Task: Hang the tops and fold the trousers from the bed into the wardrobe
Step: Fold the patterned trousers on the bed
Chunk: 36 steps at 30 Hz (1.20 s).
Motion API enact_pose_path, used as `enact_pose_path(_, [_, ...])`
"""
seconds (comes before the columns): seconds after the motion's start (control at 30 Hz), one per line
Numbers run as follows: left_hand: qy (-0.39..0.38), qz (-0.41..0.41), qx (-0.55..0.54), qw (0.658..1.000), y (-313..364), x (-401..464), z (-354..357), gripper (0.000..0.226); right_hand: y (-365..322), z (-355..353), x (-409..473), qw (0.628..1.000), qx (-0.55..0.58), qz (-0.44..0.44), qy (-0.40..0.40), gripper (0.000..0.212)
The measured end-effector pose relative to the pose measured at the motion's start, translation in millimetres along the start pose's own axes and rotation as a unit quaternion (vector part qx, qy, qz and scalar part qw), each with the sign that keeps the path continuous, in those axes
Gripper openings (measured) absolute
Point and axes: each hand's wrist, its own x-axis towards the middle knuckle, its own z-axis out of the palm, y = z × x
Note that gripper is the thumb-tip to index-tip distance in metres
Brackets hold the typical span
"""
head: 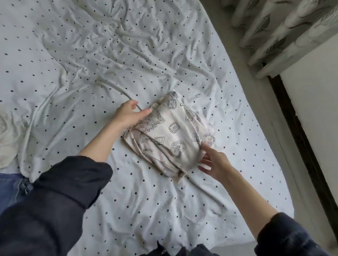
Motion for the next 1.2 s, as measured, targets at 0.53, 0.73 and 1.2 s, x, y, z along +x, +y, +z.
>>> enact_pose_path(0.53, [-0.15,-0.097,-0.071,0.981,21.9,29.6,-2.1,0.027,-15.8,-0.1,0.8,0.997,0.03,-0.057,0.031,0.027])
enact_pose_path(0.73, [-0.148,-0.101,-0.15,0.972,13.7,-13.4,0.9,0.016,-24.8,-13.8,-15.2,0.996,0.023,-0.058,0.063,0.036])
enact_pose_path(1.2, [-0.298,-0.005,-0.153,0.942,48.2,-134.6,87.0,0.013,64.5,-134.9,-129.9,0.969,0.103,-0.153,0.167,0.033])
